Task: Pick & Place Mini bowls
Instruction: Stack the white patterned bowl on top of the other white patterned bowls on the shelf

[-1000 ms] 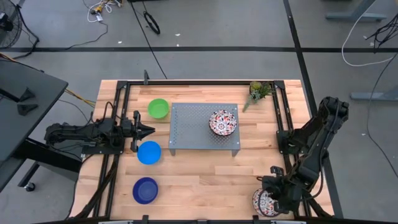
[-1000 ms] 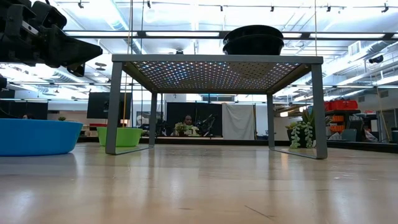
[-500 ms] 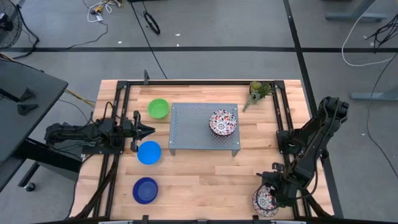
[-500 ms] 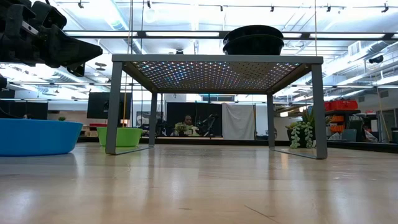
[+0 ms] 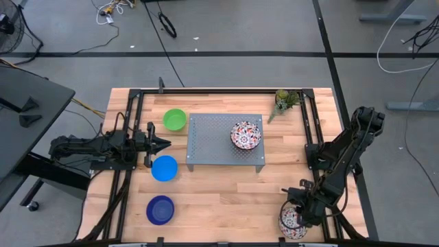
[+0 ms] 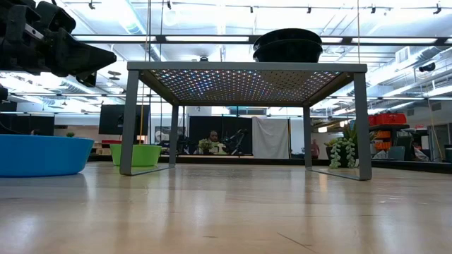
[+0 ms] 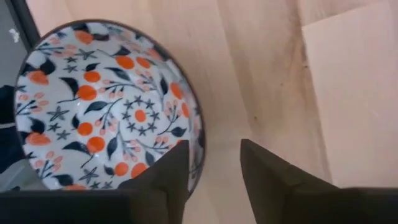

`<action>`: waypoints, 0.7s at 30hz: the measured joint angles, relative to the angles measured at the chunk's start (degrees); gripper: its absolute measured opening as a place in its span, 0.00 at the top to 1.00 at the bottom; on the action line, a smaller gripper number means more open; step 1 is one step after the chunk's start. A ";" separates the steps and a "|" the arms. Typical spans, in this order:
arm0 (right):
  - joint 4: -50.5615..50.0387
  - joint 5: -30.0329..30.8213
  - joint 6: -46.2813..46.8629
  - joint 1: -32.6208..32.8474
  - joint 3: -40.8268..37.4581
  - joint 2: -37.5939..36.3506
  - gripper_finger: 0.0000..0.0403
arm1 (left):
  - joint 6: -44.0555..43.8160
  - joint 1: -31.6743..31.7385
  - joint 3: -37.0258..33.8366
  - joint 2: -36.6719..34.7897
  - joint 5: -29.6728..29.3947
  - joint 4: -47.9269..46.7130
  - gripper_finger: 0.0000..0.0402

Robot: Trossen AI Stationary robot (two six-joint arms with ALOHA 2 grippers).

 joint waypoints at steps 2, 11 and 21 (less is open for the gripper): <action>0.92 0.00 0.00 0.00 0.00 0.00 0.71 | 0.00 0.02 0.00 0.00 -0.02 -0.02 0.89; 3.75 0.06 0.00 -0.04 0.00 0.00 0.94 | 0.00 0.00 0.02 0.02 0.00 -0.02 0.89; 4.45 0.02 -0.30 -0.04 0.02 -0.07 0.99 | 0.00 0.02 0.02 0.00 -0.02 0.00 0.89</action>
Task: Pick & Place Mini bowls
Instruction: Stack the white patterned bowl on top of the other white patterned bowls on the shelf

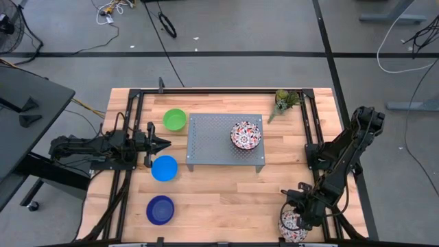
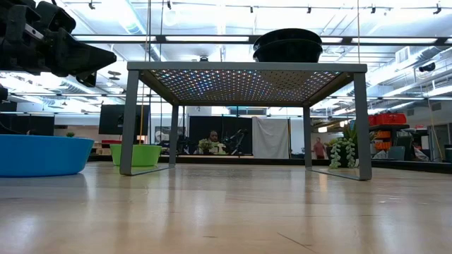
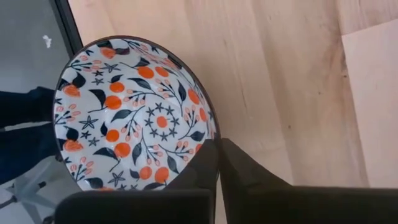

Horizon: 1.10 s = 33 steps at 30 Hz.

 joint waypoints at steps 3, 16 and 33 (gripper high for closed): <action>0.18 0.00 -0.18 0.00 0.00 0.00 0.99 | 0.00 -0.01 0.00 0.02 0.01 -0.01 0.89; 1.57 0.19 -0.92 -1.57 0.00 -1.46 1.00 | 0.00 -0.02 0.00 0.02 0.02 0.00 0.89; 1.57 2.29 -4.74 -5.23 0.00 -3.53 1.00 | 0.00 -0.01 -0.01 0.01 0.01 -0.01 0.89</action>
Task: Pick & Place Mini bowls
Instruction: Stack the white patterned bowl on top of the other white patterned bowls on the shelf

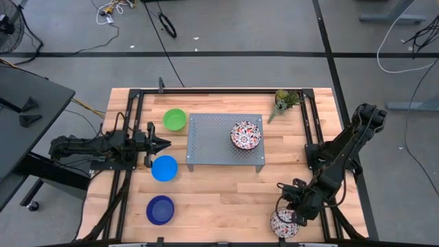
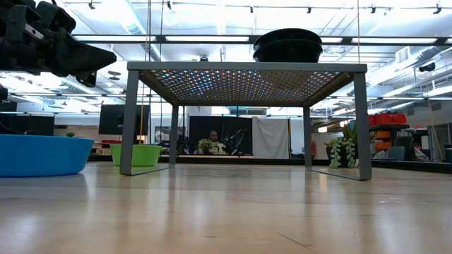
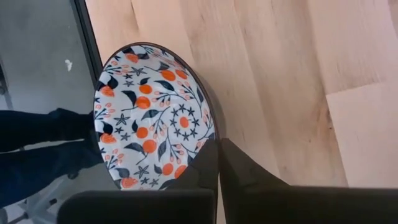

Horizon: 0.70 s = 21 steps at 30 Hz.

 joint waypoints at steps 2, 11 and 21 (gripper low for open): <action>0.69 0.01 -0.28 -0.04 0.00 -0.33 1.00 | 0.00 0.01 -0.01 -0.01 0.01 -0.01 0.89; 3.68 4.47 -1.86 -2.46 0.00 -5.54 1.00 | 0.00 0.01 0.00 0.00 0.01 0.01 0.89; 5.23 6.19 -5.79 -4.97 0.00 -8.62 1.00 | 0.00 -0.01 -0.01 0.01 -0.01 -0.01 0.89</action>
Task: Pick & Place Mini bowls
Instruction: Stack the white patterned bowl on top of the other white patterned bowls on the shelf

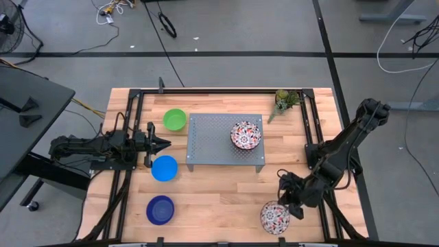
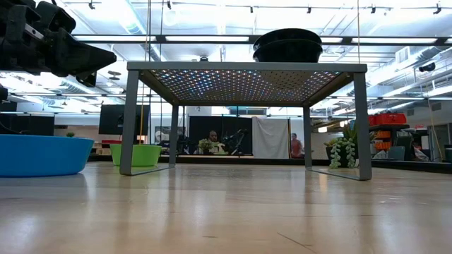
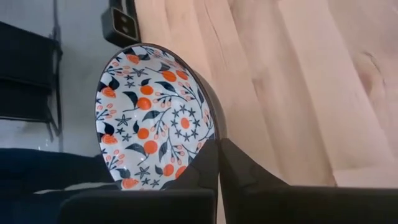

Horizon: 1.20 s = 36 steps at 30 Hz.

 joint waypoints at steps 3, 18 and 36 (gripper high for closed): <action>0.56 0.41 -1.21 -0.81 0.00 -1.07 1.00 | 0.00 0.01 0.00 -0.02 0.01 0.00 0.89; 8.47 2.56 -9.05 -8.60 0.43 -6.43 1.00 | 0.00 0.01 0.01 -0.02 0.01 0.00 0.89; 5.66 -2.41 -25.57 -23.59 12.51 -6.43 1.00 | 0.00 0.01 0.00 -0.02 0.02 0.02 0.89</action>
